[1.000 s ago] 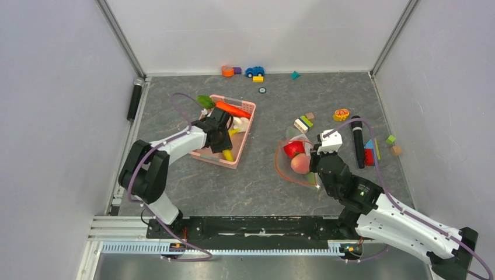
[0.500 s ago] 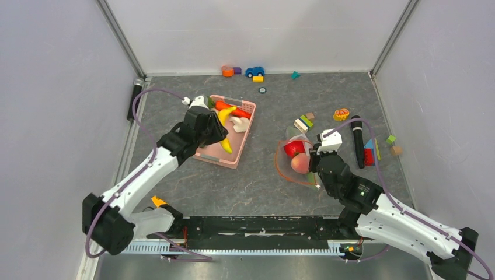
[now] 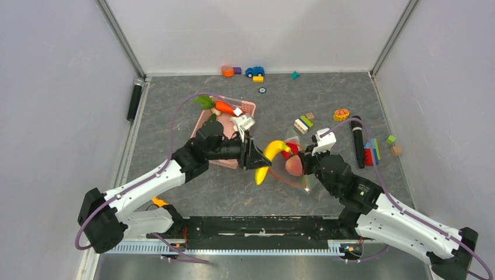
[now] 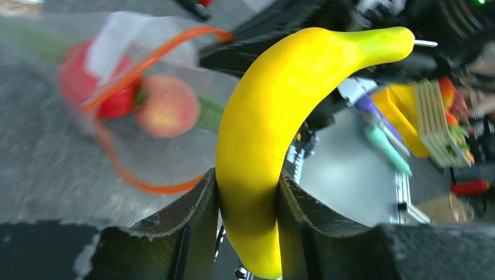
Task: Place the food in the zip-top bag and seal the zipper
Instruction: Place the fake fruit in the zipper food storage bag.
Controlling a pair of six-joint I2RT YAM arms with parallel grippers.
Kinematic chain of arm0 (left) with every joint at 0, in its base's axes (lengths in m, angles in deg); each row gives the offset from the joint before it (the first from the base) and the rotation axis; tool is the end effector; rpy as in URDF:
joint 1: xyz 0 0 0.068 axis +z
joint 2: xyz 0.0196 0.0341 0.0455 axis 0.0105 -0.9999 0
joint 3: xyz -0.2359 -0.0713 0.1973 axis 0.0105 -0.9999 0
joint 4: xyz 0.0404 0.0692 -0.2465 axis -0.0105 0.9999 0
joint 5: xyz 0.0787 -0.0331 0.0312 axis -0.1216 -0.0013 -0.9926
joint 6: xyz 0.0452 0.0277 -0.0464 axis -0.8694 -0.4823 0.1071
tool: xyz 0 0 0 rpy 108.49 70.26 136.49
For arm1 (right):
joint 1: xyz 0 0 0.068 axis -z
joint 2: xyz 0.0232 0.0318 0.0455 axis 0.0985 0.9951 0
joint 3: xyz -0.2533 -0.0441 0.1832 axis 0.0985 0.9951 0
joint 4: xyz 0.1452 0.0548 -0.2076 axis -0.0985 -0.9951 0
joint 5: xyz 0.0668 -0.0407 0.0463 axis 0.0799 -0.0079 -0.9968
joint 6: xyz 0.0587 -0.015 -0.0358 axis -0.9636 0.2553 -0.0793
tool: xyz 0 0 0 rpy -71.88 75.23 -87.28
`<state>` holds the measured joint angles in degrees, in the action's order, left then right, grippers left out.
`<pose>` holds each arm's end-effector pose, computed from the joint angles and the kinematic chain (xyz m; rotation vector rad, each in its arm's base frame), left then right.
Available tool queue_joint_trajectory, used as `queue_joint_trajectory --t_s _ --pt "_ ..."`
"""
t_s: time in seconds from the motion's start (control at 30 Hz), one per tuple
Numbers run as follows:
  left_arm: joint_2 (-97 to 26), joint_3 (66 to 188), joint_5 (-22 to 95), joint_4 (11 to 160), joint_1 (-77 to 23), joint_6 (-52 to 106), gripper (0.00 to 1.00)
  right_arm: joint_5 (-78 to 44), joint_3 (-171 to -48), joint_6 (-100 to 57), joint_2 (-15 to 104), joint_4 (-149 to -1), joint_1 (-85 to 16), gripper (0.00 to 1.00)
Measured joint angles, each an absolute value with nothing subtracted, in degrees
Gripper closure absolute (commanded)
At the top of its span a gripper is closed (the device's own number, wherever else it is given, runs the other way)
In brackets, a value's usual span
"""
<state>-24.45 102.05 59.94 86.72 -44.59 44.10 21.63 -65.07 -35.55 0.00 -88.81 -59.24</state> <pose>0.1616 -0.1982 0.3441 0.6921 1.9290 -1.3511 0.1043 0.0917 0.2949 -0.1743 1.8660 0.3871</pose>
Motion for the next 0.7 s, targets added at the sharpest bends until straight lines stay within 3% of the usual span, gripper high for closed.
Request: queue_joint_trajectory --t_s 0.33,0.4,0.7 --pt "-25.9 102.6 74.4 83.8 -51.4 26.7 0.79 7.2 -71.6 -34.4 1.3 -91.3 -59.2 1.0" --pt "-25.9 103.5 76.4 84.8 -51.5 22.3 0.85 4.5 -72.7 -33.6 1.3 -91.5 -59.2 1.0" --pt "-26.3 106.3 78.4 88.6 -52.2 10.9 0.89 -3.3 -72.8 -30.3 1.4 -92.8 -59.2 1.0"
